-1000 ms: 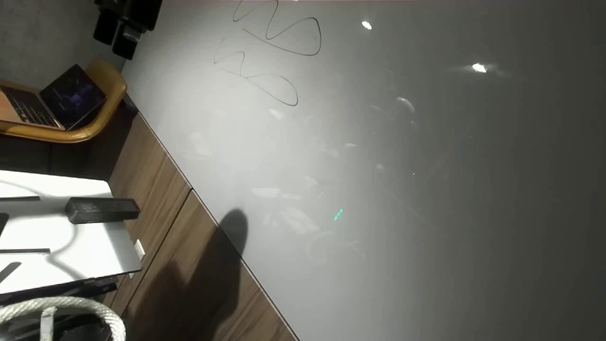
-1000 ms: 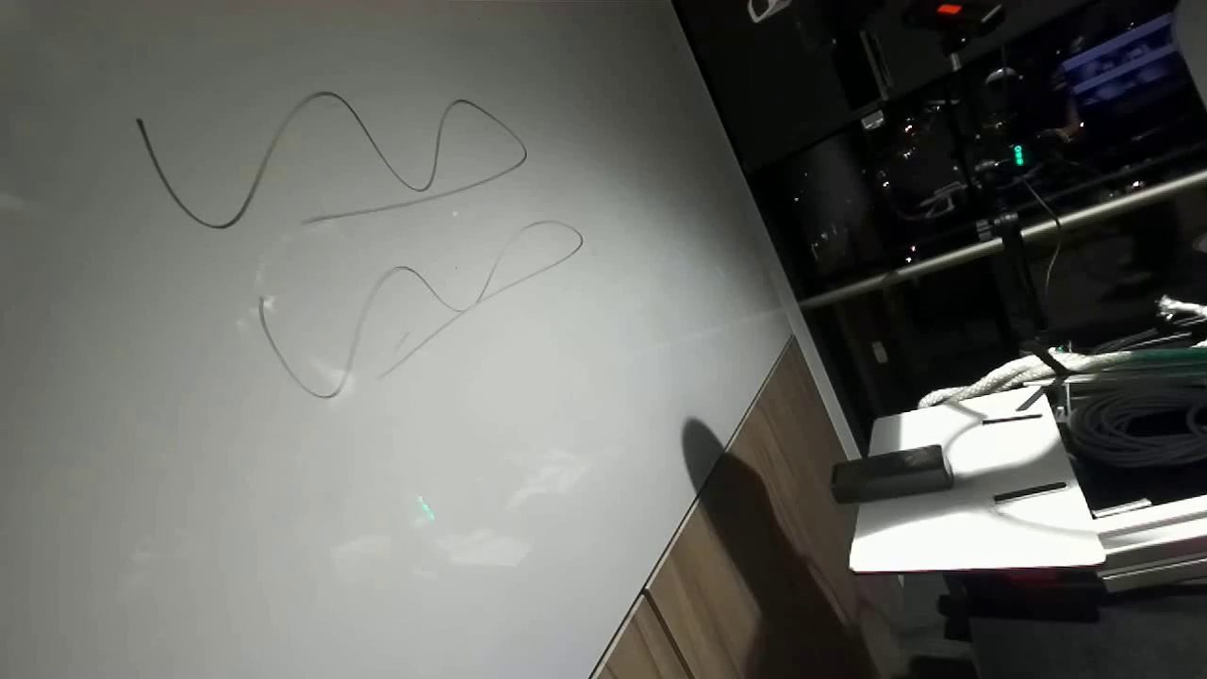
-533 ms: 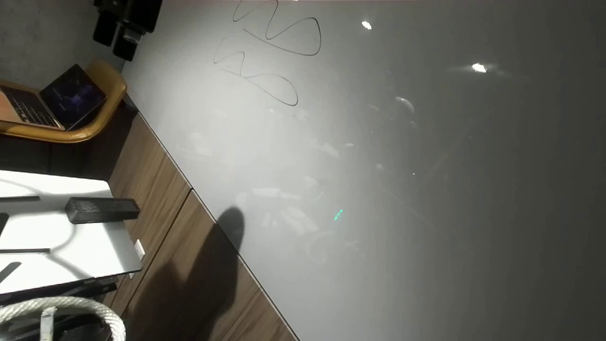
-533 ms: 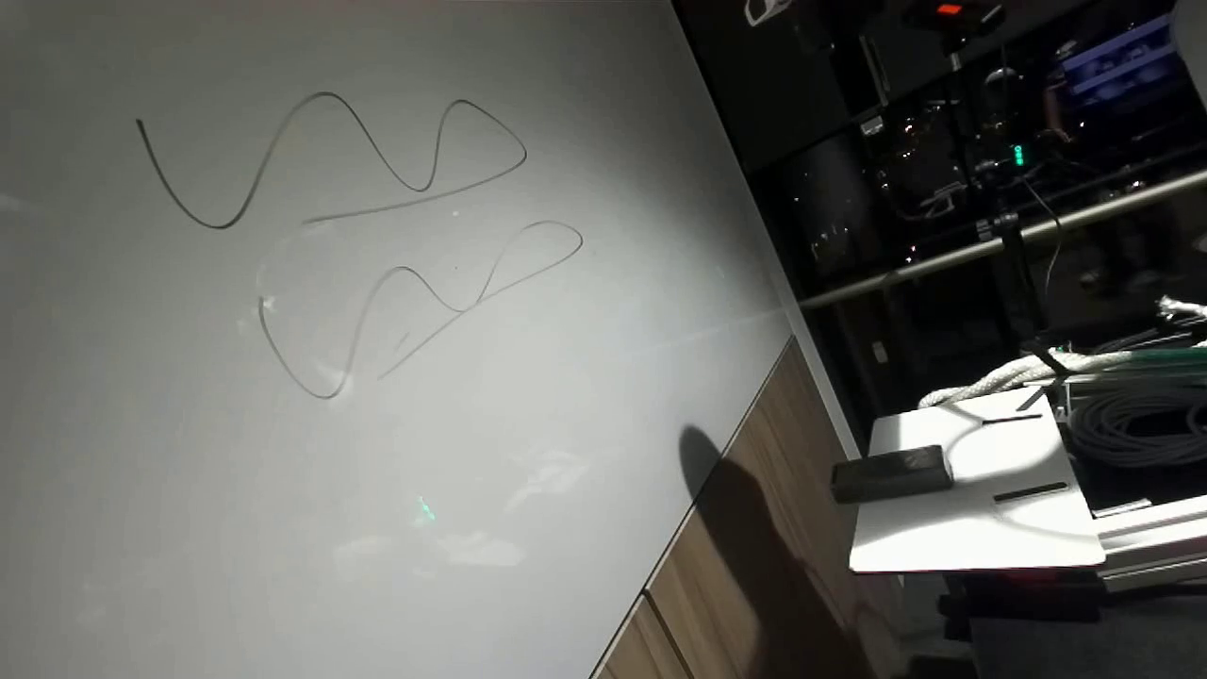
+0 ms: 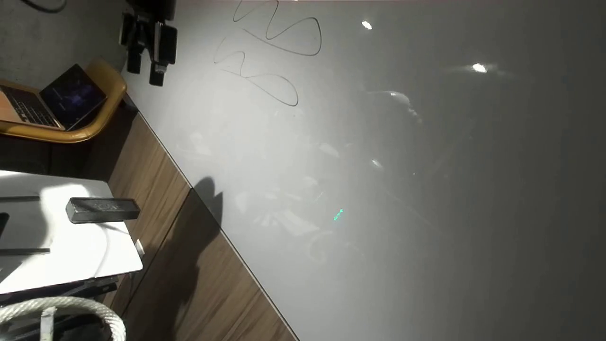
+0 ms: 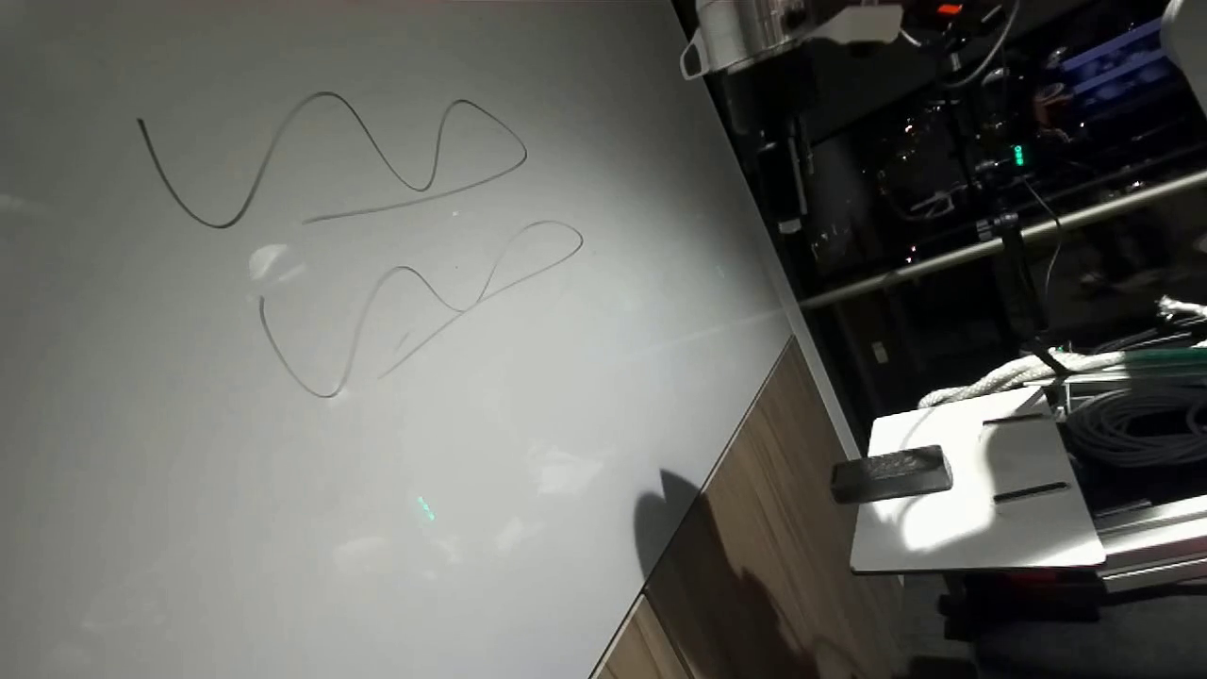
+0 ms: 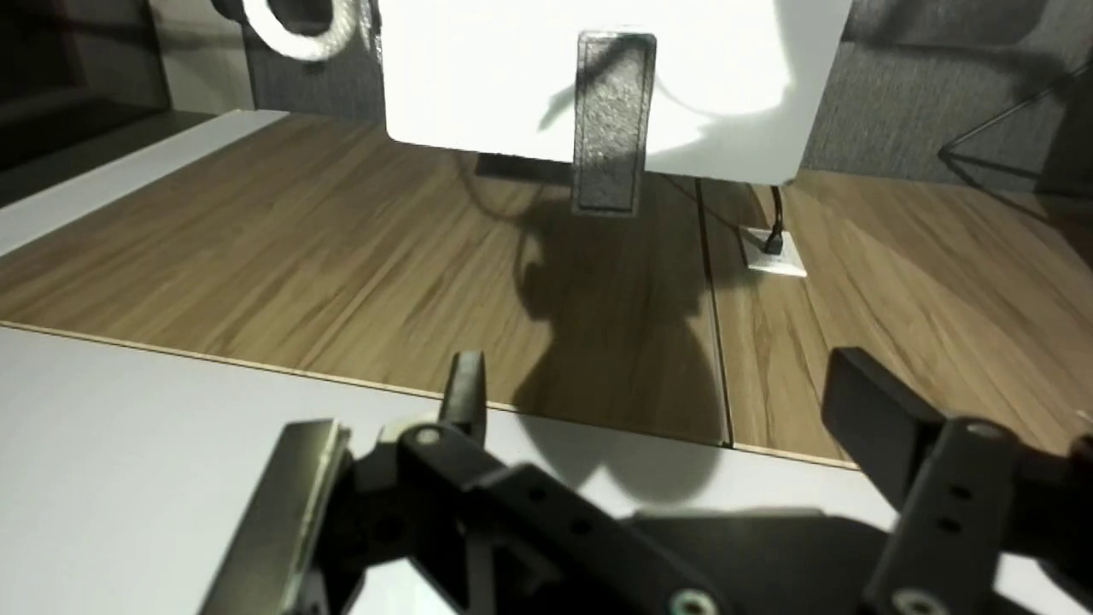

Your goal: Use the eraser to wipe the whiteboard.

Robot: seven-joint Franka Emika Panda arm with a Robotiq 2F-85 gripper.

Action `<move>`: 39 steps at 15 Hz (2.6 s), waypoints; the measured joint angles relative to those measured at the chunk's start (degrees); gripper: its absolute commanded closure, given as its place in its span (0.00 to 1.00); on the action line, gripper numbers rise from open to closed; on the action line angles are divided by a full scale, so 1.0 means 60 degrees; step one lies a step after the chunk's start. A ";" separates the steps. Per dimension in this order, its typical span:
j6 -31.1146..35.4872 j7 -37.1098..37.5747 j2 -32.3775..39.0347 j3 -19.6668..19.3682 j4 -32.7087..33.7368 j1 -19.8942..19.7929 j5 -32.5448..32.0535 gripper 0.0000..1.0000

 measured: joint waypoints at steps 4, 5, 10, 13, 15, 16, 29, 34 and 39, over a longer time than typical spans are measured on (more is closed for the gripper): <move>0.1555 0.0897 0.1696 0.0093 -0.0164 -0.0271 -0.0019 0.00; 0.1791 0.0984 0.2009 0.0057 -0.0284 -0.0351 -0.0022 0.00; 0.2606 0.1009 0.2778 -0.0212 -0.1224 -0.0433 -0.0059 0.00; 0.3324 0.1005 0.3404 -0.0215 -0.1336 -0.0434 -0.0360 0.00; 0.3854 0.1005 0.3914 -0.0219 -0.1355 -0.0463 -0.0733 0.00; 0.4074 0.1005 0.4172 -0.0224 -0.1354 -0.0517 -0.0974 0.00; 0.5961 0.1008 0.6428 -0.1037 -0.1344 -0.0775 -0.1918 0.00; 0.6182 0.1107 0.6858 -0.1185 -0.1326 -0.0670 -0.2352 0.00; 0.6222 0.1374 0.7179 -0.1310 -0.1200 -0.0423 -0.2721 0.00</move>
